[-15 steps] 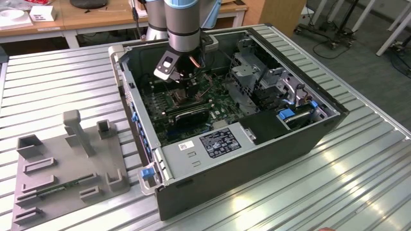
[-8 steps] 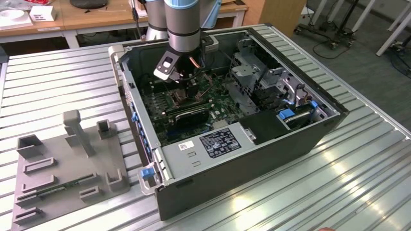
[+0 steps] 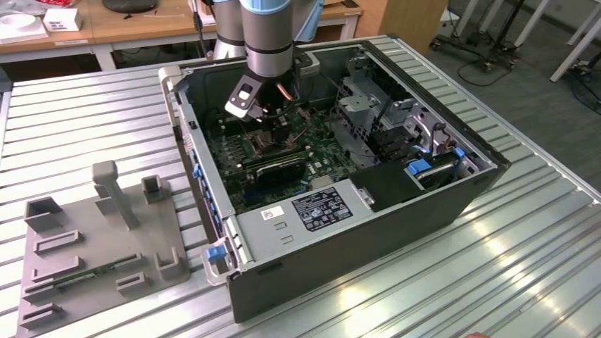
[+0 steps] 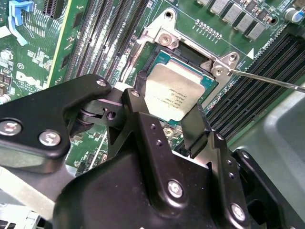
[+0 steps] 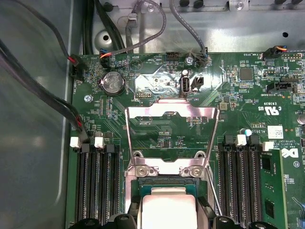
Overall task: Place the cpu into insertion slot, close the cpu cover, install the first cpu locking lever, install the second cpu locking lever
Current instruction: 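Place the cpu into insertion slot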
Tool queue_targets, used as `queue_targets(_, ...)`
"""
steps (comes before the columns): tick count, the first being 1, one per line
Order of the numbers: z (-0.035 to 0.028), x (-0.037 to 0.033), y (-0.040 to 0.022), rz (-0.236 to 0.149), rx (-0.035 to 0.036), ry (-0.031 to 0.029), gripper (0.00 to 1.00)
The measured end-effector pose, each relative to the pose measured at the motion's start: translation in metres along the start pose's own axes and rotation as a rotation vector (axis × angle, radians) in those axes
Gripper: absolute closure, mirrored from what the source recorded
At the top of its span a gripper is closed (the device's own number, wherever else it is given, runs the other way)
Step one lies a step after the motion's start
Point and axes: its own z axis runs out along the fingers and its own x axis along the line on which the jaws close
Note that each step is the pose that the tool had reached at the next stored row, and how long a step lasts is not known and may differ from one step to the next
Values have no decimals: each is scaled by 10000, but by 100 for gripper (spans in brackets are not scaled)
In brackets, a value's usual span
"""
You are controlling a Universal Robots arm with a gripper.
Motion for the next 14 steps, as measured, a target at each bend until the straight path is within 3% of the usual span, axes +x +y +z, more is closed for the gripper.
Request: queue_targets(14,19,0,-2,55,-1,-4,46)
